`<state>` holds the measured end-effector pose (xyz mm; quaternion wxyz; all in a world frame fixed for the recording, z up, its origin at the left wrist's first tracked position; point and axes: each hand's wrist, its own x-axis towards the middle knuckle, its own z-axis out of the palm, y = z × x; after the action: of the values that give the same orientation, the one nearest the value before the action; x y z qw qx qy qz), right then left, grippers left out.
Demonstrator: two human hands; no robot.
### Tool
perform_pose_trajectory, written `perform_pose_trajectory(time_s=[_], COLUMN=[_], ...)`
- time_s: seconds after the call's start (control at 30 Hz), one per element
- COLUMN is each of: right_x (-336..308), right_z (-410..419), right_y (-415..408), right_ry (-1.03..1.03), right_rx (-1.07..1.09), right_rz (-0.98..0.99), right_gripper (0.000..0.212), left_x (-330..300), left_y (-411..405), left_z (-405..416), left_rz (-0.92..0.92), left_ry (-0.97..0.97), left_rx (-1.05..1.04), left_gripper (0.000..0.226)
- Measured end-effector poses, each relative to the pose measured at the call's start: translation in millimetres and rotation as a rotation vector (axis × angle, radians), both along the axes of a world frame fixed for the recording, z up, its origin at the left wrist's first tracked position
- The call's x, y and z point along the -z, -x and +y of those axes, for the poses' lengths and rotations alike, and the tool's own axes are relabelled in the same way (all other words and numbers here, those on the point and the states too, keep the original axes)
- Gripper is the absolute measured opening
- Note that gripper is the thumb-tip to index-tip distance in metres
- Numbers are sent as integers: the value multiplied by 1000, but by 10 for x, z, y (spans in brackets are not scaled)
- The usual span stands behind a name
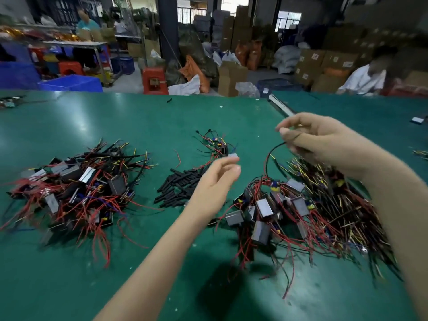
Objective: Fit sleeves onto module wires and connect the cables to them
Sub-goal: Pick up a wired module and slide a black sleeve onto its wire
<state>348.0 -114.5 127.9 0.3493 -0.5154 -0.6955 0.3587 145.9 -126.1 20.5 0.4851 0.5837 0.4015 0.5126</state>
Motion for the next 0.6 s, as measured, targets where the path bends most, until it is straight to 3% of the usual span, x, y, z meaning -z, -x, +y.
perform_pose_trajectory(time_s=[0.07, 0.23, 0.33, 0.47, 0.6], right_x=[-131, 1, 420, 1083, 1410], right_z=[-116, -259, -305, -373, -384], right_y=[127, 325, 487, 779, 1033], right_ry=[13, 63, 198, 350, 412], right_rx=[-125, -207, -146, 19, 119], right_rz=[36, 355, 498, 521, 670], right_gripper=[29, 10, 8, 8, 9], left_x=[-199, -402, -109, 396, 696], left_y=[-90, -136, -23, 50, 107], left_z=[-55, -254, -326, -378, -334], left_rz=[15, -17, -120, -136, -40], left_ry=[-83, -207, -5, 239, 218], left_rx=[44, 38, -7, -183, -387], left_gripper=[19, 24, 34, 39, 37])
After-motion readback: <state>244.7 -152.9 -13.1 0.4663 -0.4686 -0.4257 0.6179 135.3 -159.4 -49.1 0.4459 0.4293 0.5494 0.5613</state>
